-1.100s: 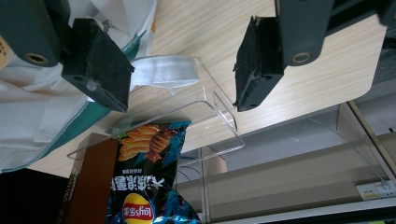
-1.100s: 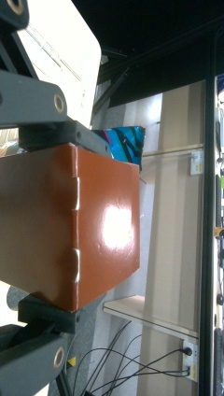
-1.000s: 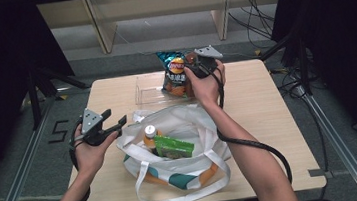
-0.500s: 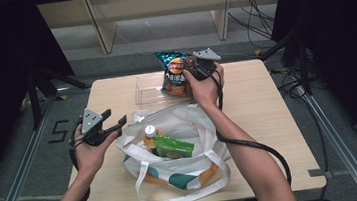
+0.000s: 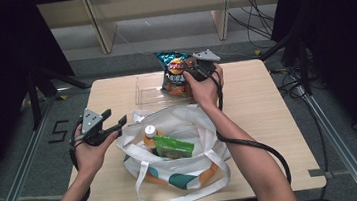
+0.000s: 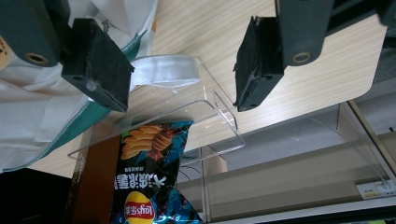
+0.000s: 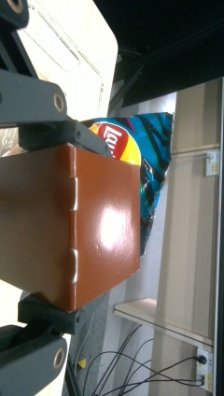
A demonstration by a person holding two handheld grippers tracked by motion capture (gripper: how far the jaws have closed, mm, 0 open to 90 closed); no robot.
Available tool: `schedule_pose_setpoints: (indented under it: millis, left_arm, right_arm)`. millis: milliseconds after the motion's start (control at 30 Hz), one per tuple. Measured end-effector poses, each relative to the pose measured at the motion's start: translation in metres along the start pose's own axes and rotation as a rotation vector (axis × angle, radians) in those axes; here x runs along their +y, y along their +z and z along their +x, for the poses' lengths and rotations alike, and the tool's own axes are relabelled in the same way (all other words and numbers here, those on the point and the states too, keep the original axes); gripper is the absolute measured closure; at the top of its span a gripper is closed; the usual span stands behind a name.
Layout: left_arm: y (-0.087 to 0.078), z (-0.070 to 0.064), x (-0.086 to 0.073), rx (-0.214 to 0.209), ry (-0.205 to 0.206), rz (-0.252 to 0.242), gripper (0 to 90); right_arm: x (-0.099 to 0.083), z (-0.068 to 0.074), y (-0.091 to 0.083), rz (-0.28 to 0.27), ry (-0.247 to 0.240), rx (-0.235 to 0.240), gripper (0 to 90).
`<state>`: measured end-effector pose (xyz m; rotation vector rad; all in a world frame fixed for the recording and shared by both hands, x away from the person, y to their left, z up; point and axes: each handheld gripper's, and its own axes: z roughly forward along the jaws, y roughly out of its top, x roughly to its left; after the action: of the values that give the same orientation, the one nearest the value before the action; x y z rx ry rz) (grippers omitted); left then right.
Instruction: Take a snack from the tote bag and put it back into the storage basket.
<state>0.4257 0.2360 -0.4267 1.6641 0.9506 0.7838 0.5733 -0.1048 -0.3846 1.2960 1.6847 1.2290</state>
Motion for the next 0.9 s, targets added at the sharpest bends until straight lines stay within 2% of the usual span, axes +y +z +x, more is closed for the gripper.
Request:
schedule_pose_setpoints:
  millis: [33,100,200,233,333,400,433,467,500,533,633,700,867,900]
  left_arm:
    - [0.000,0.000,0.000,0.000,0.001,0.000,35.4]
    - [0.000,0.000,0.000,0.000,0.000,-0.001,35.4]
    - [0.000,0.000,0.000,0.000,0.001,0.000,35.4]
    - [0.000,0.000,0.000,-0.001,0.001,-0.001,35.4]
    - [0.000,0.000,0.000,-0.002,0.001,-0.001,35.4]
    - [0.000,-0.001,0.000,-0.003,0.003,0.001,35.4]
    - [0.000,-0.001,0.000,-0.003,0.005,0.001,35.4]
    - [0.000,-0.001,0.000,-0.003,0.005,0.001,35.4]
    - [0.000,-0.001,0.000,-0.002,0.004,0.001,35.4]
    - [0.000,0.000,0.000,-0.002,0.004,0.000,35.4]
    - [0.000,0.000,0.000,-0.001,0.003,0.000,35.4]
    - [0.001,0.000,0.000,-0.002,0.005,0.003,35.4]
    - [0.000,0.000,0.000,-0.002,0.005,0.004,35.4]
    - [0.000,0.000,0.000,-0.003,0.004,0.003,35.4]
  right_arm:
    - [0.000,-0.001,0.000,-0.001,-0.024,0.002,38.4]
    - [-0.001,0.002,0.000,0.014,0.019,-0.001,38.3]
    - [-0.002,-0.002,0.003,0.002,-0.048,0.006,38.2]
    - [-0.002,0.001,0.002,0.016,-0.003,0.007,38.2]
    - [-0.003,0.000,0.003,0.014,-0.015,0.008,38.1]
    - [-0.003,0.001,0.003,0.029,0.007,0.006,38.2]
    - [-0.004,-0.002,0.005,0.019,-0.033,0.016,38.2]
    - [-0.005,0.000,0.005,0.021,-0.012,0.009,38.2]
    - [-0.006,-0.003,0.006,0.020,-0.047,0.012,38.3]
    - [-0.007,-0.001,0.006,0.028,-0.009,0.011,38.3]
    - [-0.008,-0.001,0.007,0.035,0.005,0.008,38.2]
    - [-0.010,-0.002,0.008,0.042,-0.010,0.003,37.9]
    - [-0.012,-0.001,0.008,0.047,0.002,0.014,37.2]
    - [-0.011,-0.003,0.009,0.043,-0.032,0.017,37.0]
